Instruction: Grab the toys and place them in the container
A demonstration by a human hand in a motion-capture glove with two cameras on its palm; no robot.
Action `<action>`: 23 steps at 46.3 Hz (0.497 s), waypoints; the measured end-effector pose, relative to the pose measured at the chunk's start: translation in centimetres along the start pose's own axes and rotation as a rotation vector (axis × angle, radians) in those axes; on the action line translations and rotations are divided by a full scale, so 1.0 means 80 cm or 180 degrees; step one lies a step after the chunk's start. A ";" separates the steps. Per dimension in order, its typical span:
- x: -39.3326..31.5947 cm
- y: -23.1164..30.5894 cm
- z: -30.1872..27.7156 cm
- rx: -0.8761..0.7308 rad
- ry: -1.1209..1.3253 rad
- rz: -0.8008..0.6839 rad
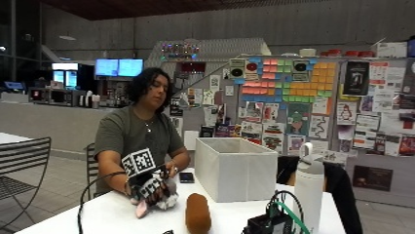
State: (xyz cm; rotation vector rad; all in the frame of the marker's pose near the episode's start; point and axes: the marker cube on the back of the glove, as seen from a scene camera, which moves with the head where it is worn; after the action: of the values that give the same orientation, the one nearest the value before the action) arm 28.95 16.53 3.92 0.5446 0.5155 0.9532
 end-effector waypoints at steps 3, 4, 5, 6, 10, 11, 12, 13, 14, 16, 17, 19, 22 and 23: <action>-0.032 0.015 -0.036 0.0155 -0.0162 -0.0084; -0.046 0.019 -0.053 0.0222 -0.0242 -0.0119; -0.060 0.022 -0.070 0.0295 -0.0323 -0.0161; -0.074 0.022 -0.089 0.0378 -0.0399 -0.0209; -0.136 0.002 -0.165 0.0716 -0.0685 -0.0429; -0.152 -0.007 -0.183 0.0778 -0.0756 -0.0492; -0.168 -0.016 -0.201 0.0835 -0.0826 -0.0558; -0.183 -0.026 -0.219 0.0888 -0.0897 -0.0625; -0.199 -0.035 -0.236 0.0941 -0.0967 -0.0692; -0.230 -0.054 -0.271 0.1046 -0.1108 -0.0828; -0.245 -0.064 -0.289 0.1099 -0.1178 -0.0896; -0.276 -0.083 -0.324 0.1203 -0.1319 -0.1033; -0.321 -0.108 -0.372 0.1339 -0.1547 -0.1298; -0.334 -0.112 -0.385 0.1372 -0.1649 -0.1455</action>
State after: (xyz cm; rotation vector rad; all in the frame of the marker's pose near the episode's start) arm 2.25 -4.42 -20.45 0.9781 0.3487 0.2380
